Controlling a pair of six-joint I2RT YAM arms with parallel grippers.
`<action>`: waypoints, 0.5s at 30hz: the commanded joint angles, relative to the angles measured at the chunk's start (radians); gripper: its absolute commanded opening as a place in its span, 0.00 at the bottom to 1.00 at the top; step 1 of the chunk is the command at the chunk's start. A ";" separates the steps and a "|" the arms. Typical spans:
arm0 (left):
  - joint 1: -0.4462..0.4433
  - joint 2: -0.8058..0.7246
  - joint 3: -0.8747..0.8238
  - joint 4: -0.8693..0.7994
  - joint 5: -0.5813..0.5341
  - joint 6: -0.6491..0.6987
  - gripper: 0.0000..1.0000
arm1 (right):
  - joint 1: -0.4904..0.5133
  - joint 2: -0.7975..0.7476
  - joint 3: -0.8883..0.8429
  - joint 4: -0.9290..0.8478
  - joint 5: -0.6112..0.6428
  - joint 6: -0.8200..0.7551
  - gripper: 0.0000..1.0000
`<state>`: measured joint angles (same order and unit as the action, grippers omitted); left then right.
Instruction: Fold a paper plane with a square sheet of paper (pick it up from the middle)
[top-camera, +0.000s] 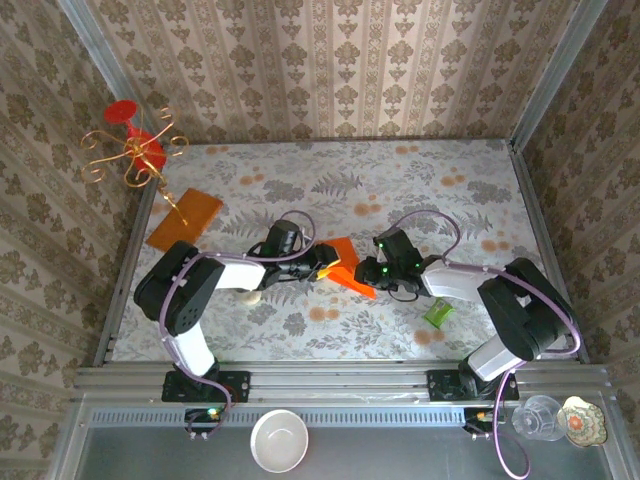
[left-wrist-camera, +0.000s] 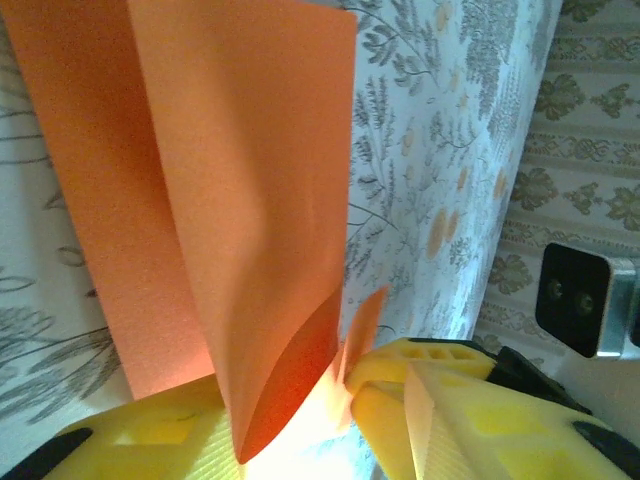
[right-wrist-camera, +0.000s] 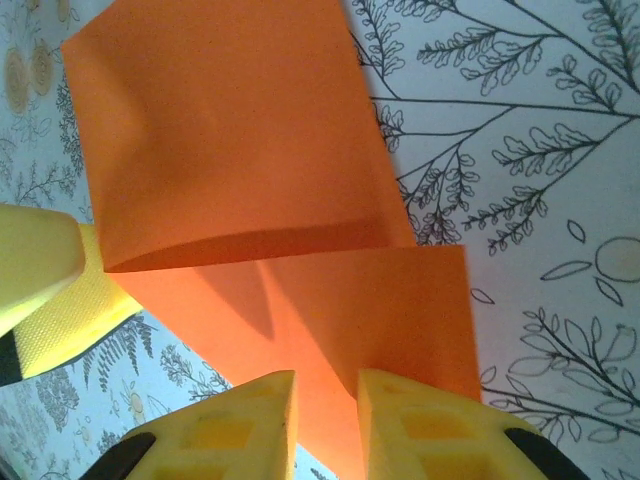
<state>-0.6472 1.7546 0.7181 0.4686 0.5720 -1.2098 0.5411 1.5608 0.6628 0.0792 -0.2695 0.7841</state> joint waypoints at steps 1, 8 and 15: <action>0.004 0.009 0.030 0.008 0.043 0.070 0.42 | -0.006 0.019 0.029 -0.027 -0.010 -0.031 0.24; 0.015 0.024 0.035 -0.011 0.051 0.096 0.26 | -0.021 0.036 0.041 -0.034 -0.032 -0.063 0.23; 0.027 0.025 0.056 -0.086 0.030 0.119 0.06 | -0.023 -0.005 0.071 -0.105 -0.006 -0.127 0.24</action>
<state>-0.6266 1.7741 0.7368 0.4294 0.6029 -1.1255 0.5213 1.5806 0.7044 0.0376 -0.2874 0.7078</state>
